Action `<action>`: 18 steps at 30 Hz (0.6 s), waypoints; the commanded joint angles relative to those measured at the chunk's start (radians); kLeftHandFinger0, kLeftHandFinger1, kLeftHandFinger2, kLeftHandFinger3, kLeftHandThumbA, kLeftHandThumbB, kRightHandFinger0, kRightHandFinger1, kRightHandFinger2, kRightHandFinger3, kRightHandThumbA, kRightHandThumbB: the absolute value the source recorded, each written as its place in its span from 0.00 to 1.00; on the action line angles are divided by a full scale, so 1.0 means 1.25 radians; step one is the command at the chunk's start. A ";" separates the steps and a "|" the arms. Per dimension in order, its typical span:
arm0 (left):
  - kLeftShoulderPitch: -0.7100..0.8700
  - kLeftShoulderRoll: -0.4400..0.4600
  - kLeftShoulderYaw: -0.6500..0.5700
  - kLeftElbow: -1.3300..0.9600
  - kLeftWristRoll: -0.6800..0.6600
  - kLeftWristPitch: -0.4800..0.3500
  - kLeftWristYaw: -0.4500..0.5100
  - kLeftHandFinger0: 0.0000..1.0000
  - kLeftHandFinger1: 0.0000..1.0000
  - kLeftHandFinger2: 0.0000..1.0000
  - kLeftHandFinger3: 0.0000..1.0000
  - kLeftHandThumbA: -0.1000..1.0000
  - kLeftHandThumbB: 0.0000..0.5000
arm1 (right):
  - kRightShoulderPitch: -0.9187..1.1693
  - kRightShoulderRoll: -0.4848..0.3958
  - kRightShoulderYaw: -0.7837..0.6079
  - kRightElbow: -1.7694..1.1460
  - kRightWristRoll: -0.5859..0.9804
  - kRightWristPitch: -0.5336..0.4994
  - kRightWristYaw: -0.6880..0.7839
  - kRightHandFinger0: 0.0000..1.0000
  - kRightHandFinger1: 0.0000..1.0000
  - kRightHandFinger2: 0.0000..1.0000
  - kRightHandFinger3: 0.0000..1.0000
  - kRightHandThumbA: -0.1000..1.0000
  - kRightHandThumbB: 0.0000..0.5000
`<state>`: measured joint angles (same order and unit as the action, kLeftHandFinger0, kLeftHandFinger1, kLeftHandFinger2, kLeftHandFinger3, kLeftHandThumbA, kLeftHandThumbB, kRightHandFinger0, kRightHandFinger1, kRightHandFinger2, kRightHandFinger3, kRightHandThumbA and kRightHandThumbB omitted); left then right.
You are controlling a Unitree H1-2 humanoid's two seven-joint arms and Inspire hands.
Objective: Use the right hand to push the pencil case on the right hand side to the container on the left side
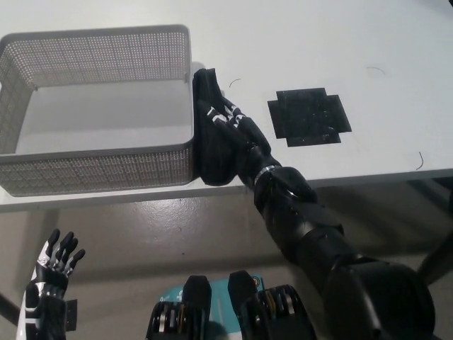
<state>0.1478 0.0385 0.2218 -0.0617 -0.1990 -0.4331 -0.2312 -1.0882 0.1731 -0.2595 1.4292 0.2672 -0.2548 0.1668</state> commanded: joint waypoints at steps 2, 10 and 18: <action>-0.009 0.013 0.005 -0.032 -0.014 -0.030 -0.009 1.00 1.00 1.00 1.00 1.00 0.85 | -0.034 0.023 -0.001 -0.013 0.009 -0.020 0.023 1.00 1.00 1.00 1.00 1.00 0.68; -0.001 0.012 0.014 -0.028 -0.009 -0.030 -0.007 1.00 1.00 1.00 1.00 1.00 0.88 | -0.028 -0.043 0.004 -0.072 0.007 -0.093 0.040 1.00 1.00 1.00 1.00 1.00 0.65; 0.004 0.011 -0.002 -0.027 -0.013 -0.030 -0.010 1.00 1.00 1.00 1.00 1.00 0.86 | 0.027 -0.121 0.000 -0.298 0.026 -0.117 0.079 1.00 1.00 1.00 1.00 1.00 0.74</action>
<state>0.1496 0.0402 0.2272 -0.0623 -0.1985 -0.4346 -0.2342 -1.0587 0.0747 -0.2610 1.2481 0.2765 -0.3198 0.2052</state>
